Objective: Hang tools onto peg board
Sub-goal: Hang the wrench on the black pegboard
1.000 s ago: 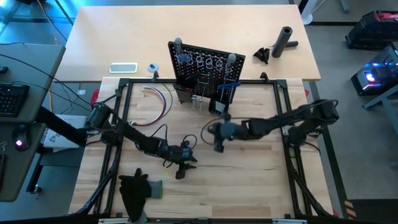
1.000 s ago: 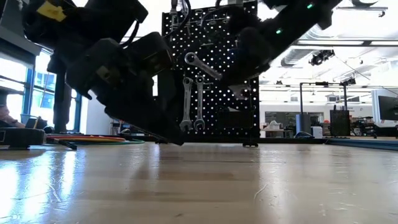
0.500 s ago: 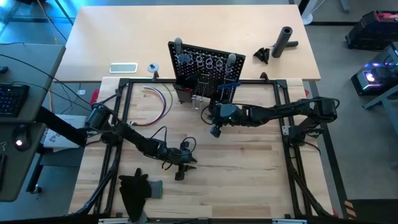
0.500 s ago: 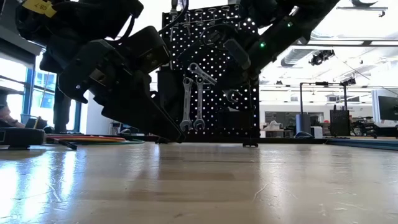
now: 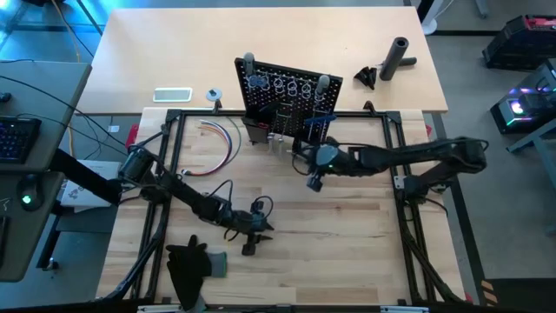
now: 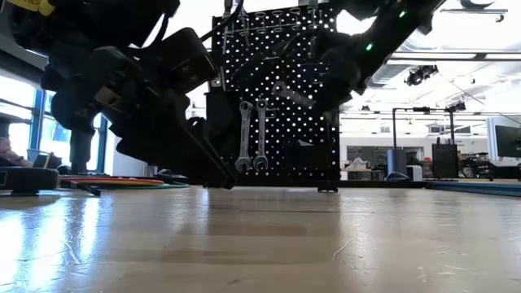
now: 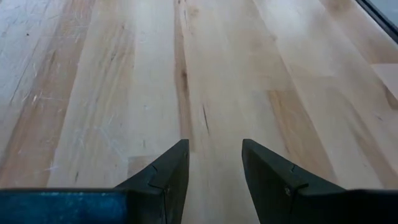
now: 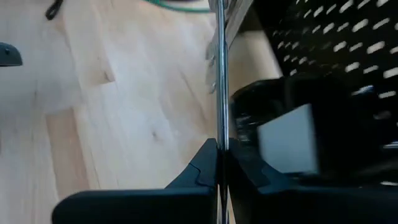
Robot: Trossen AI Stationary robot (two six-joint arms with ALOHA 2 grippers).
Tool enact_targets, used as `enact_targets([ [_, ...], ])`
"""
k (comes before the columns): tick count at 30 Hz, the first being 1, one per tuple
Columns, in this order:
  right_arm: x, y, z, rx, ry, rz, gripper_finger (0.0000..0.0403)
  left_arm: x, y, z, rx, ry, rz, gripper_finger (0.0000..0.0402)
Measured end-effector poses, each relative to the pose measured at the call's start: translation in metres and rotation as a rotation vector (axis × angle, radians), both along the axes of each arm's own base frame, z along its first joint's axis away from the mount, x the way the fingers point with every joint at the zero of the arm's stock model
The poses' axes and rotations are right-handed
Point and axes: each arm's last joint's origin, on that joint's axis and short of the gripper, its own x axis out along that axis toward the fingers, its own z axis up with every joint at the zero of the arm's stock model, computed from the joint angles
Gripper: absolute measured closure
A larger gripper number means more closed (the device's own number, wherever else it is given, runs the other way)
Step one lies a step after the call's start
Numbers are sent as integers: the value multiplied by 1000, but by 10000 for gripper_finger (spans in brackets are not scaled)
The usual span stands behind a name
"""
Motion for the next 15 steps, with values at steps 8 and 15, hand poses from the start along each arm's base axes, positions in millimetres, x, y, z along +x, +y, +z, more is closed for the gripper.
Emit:
enact_targets([
  [8,-27,3,36,-26,-67,30,398,0,0,0,31,-11,0,259],
  [15,-45,-10,6,74,-236,118,398,0,-2,1,32,-17,-4,259],
])
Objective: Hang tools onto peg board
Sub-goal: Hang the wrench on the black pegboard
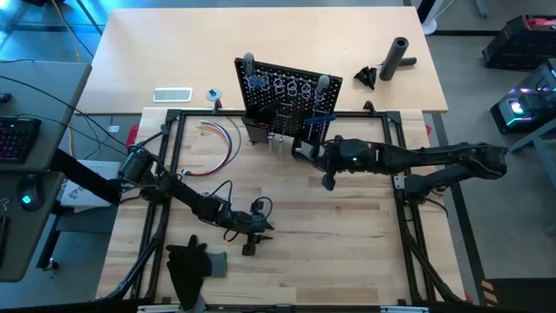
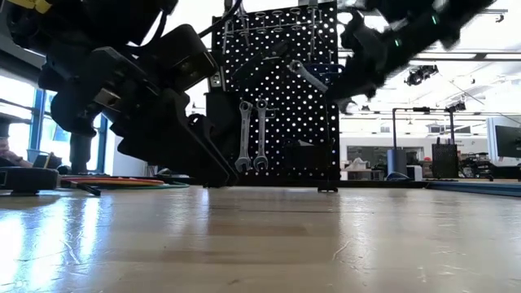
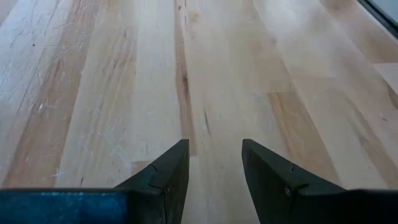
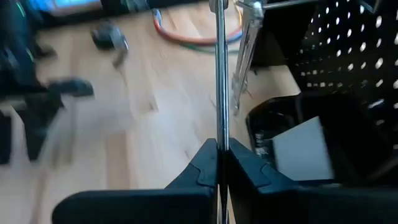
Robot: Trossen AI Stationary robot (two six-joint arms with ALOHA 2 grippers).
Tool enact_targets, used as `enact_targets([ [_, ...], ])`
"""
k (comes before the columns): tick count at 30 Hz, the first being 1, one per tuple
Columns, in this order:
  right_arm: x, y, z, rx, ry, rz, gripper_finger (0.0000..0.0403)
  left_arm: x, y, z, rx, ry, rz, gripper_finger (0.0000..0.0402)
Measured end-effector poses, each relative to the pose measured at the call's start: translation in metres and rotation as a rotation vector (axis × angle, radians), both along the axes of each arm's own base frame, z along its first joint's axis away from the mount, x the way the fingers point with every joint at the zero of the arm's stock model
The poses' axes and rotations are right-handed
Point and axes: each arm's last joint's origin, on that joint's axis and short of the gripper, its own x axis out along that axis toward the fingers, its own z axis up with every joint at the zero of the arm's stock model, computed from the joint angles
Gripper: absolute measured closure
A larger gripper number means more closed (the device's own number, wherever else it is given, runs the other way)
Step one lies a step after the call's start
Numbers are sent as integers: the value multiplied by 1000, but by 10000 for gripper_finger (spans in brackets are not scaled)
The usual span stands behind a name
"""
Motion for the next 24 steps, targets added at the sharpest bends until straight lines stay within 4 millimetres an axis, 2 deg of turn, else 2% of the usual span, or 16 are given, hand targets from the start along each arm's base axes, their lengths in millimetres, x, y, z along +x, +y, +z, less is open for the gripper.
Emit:
enact_targets([
  [4,-12,-7,-33,111,-195,-10,398,-1,-2,0,0,-2,-7,259],
  [6,-11,-6,-41,135,-260,-11,398,-1,-3,0,5,-3,-12,259],
  [12,18,-6,-49,172,-250,1,398,1,-1,2,9,-21,-9,259],
  [16,38,-13,-54,206,-228,-31,398,2,2,2,-3,-23,8,259],
  [24,55,-25,-65,229,-200,-82,396,2,1,2,-9,-28,9,259],
])
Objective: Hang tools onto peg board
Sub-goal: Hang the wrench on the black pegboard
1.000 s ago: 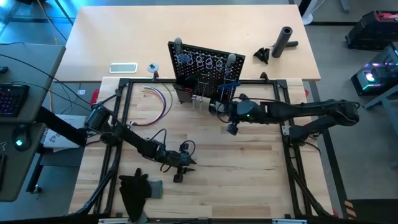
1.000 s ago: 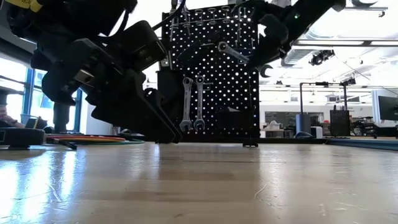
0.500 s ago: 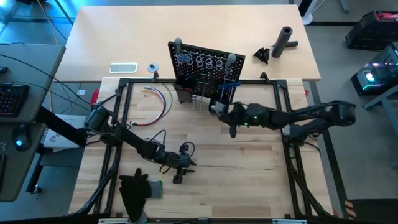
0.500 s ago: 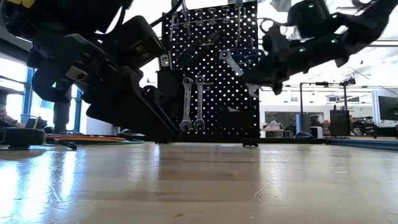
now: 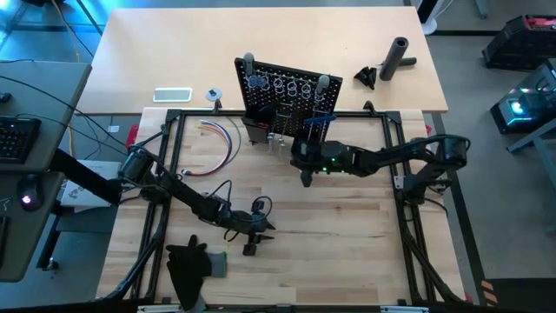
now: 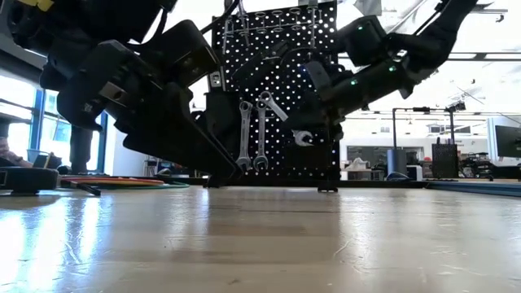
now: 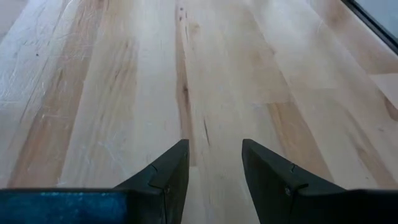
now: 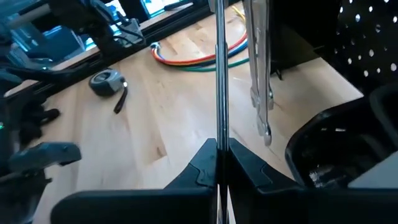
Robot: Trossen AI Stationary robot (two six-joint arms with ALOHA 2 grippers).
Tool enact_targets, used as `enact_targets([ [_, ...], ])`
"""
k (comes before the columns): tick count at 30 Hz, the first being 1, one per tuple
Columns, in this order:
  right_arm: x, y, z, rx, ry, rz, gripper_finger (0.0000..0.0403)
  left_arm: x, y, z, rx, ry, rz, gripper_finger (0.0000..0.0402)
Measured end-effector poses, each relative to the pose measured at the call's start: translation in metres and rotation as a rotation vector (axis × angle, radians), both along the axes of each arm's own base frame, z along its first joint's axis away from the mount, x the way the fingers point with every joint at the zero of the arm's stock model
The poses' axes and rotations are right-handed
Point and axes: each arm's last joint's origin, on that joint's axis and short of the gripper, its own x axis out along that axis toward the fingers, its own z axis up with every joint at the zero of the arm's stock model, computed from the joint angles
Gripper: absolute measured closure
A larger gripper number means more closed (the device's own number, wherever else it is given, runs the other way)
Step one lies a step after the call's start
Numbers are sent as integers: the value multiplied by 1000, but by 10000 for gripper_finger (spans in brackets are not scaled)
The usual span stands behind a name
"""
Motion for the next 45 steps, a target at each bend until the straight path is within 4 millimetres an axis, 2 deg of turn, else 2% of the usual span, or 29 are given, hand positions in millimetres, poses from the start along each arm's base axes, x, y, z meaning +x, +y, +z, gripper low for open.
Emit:
enact_targets([
  [5,10,-2,-1,-8,0,-2,395,0,0,0,5,-2,-4,259],
  [19,13,10,3,-25,-24,57,394,-1,0,-2,13,17,-9,259],
  [32,12,0,4,-37,-44,20,393,-1,0,-1,11,13,-8,259],
  [45,19,2,12,-58,-45,59,393,-1,0,-1,11,11,-6,259],
])
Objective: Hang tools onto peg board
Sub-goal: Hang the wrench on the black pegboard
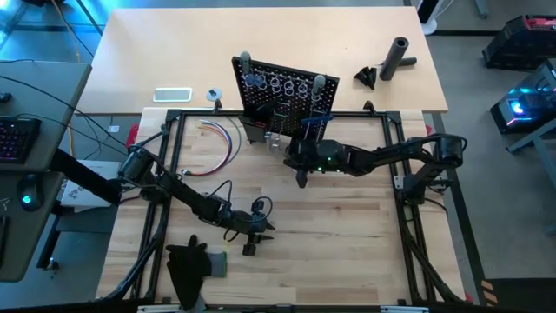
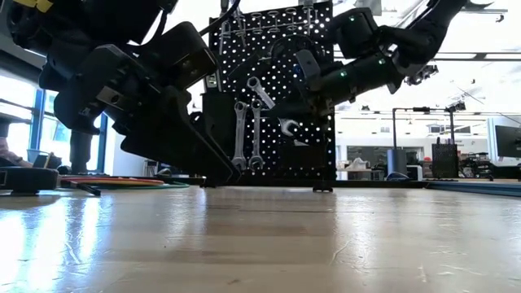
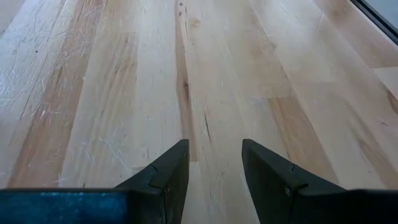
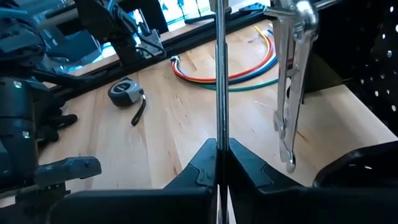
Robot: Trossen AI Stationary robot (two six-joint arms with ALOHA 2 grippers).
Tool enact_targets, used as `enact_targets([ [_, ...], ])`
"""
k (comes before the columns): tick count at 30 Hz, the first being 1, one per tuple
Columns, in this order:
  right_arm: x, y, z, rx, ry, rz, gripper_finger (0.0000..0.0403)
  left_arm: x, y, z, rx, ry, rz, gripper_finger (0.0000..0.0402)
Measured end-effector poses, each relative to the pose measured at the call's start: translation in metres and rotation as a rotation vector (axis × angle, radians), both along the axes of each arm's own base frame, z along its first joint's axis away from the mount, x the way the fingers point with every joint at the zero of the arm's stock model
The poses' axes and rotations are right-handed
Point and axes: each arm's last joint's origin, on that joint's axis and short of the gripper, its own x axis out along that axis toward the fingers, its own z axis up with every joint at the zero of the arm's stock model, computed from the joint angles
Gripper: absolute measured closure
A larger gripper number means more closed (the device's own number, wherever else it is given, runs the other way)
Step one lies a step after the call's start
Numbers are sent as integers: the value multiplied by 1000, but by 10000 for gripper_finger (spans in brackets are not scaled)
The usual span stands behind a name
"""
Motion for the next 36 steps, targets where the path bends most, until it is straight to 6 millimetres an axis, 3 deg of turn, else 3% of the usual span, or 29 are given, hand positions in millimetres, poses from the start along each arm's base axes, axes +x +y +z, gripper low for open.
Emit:
enact_targets([
  [9,9,-2,-10,7,78,-21,393,0,0,0,-12,3,9,259],
  [36,8,-3,-8,-44,84,-67,393,-1,-2,-1,-10,10,2,259],
])
